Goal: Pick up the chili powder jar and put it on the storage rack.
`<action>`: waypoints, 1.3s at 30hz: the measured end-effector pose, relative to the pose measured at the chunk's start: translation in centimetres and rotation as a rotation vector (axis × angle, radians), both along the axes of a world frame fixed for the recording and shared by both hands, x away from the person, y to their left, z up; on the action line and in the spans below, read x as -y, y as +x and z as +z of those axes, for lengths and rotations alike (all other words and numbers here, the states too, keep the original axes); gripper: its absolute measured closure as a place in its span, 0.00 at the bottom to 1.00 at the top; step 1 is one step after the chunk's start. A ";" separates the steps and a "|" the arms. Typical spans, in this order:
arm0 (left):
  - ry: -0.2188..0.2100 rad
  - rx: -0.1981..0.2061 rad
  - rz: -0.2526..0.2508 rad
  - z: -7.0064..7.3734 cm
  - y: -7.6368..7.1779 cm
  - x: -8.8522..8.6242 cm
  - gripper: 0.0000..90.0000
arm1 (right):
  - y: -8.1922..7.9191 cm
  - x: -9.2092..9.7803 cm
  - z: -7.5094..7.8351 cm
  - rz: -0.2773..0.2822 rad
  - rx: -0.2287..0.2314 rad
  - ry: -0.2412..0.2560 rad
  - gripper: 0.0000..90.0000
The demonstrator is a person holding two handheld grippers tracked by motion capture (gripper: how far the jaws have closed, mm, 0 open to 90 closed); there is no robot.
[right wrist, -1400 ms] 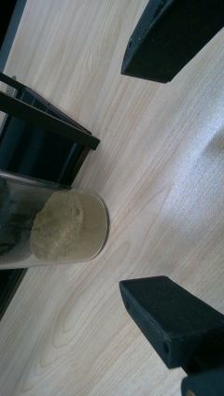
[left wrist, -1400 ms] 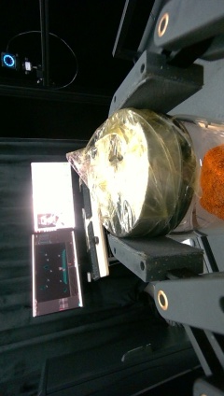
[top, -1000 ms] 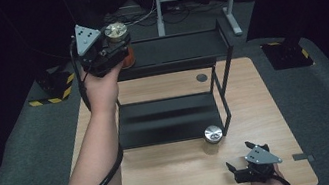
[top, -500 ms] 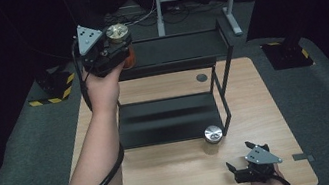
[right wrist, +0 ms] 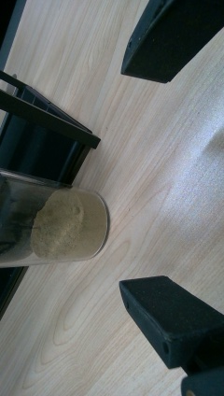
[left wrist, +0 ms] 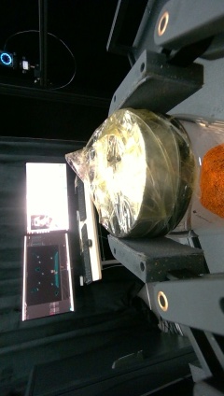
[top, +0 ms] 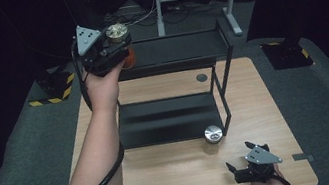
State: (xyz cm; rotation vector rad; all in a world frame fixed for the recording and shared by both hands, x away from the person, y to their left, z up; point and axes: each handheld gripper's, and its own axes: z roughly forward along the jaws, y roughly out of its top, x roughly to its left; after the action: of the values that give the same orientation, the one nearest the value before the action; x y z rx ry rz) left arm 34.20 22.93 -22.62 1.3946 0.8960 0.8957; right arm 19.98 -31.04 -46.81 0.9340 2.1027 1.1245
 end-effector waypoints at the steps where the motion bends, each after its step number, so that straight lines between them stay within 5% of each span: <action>1: 0.002 -0.001 0.000 0.0 0.0 0.0 0.38 | 0.0 0.0 0.0 0.000 0.000 0.000 0.00; 9: -0.008 -0.008 0.003 0.2 -0.1 0.0 0.33 | 0.0 0.0 0.0 -0.001 0.000 -0.001 0.00; 14: -0.013 -0.020 0.051 0.3 -0.5 0.7 0.15 | 0.0 -0.1 0.0 0.000 0.000 -0.005 0.00; 18: -0.016 -0.029 0.039 0.3 -0.6 0.5 0.01 | 0.0 -0.1 0.0 0.001 0.000 -0.005 0.00; 39: 0.018 -0.002 0.040 -0.5 -3.6 0.3 0.00 | 0.0 -0.2 0.0 0.004 0.005 -0.016 0.00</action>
State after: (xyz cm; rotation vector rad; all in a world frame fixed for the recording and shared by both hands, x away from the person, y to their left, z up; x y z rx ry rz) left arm 30.55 22.64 -23.16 1.3976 0.9217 0.9353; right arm 19.94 -30.82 -46.78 0.9187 2.1081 1.1090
